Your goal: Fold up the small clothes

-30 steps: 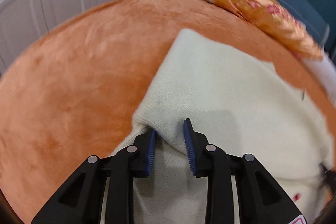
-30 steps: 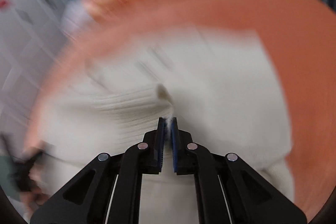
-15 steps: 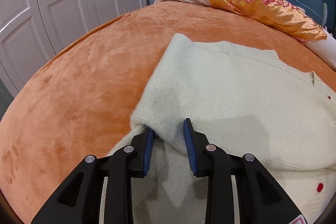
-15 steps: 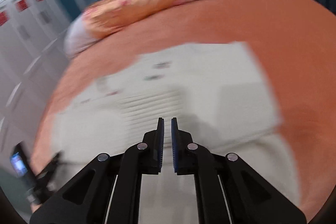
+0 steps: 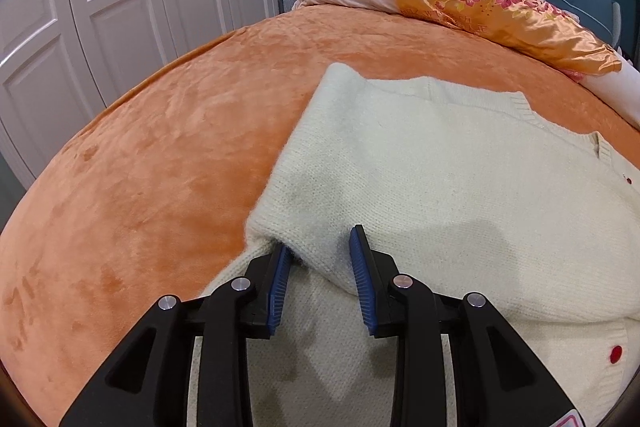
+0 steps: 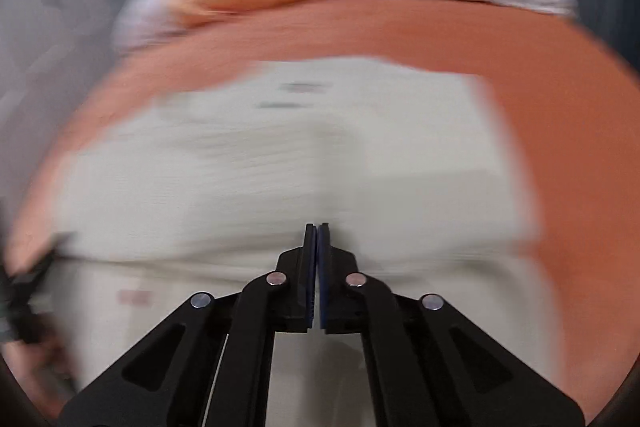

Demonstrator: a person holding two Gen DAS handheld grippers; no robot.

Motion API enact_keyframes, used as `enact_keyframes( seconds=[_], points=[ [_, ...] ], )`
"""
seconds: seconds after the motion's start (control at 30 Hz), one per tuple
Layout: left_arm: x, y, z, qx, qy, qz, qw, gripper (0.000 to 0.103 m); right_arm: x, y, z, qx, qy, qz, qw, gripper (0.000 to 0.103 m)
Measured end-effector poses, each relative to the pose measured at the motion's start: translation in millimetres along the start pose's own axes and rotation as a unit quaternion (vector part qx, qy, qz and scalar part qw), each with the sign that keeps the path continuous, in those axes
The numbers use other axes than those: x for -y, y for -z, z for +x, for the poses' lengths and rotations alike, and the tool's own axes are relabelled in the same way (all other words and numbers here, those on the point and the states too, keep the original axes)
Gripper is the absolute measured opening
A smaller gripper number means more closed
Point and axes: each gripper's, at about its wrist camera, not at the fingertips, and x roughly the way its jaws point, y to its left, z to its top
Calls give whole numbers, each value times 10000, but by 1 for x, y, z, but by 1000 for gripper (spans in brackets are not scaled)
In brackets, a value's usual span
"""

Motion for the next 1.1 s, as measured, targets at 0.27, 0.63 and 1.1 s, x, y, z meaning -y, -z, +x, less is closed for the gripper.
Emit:
enact_keyframes(
  seconds=[0.27,0.63,1.1],
  points=[
    [-7,-3,-4,-99,236,-154,9996,33,54,46,-95,271,453,261,9983,5],
    [-115,72,-114,-737,845,-516,9924,55,97,137,-191,-330,472,145,9982,53],
    [-171,150,-165,-1410,1341,-744,9781,64,94,207,-193,-1163,-275,1056,9872,59]
  ],
)
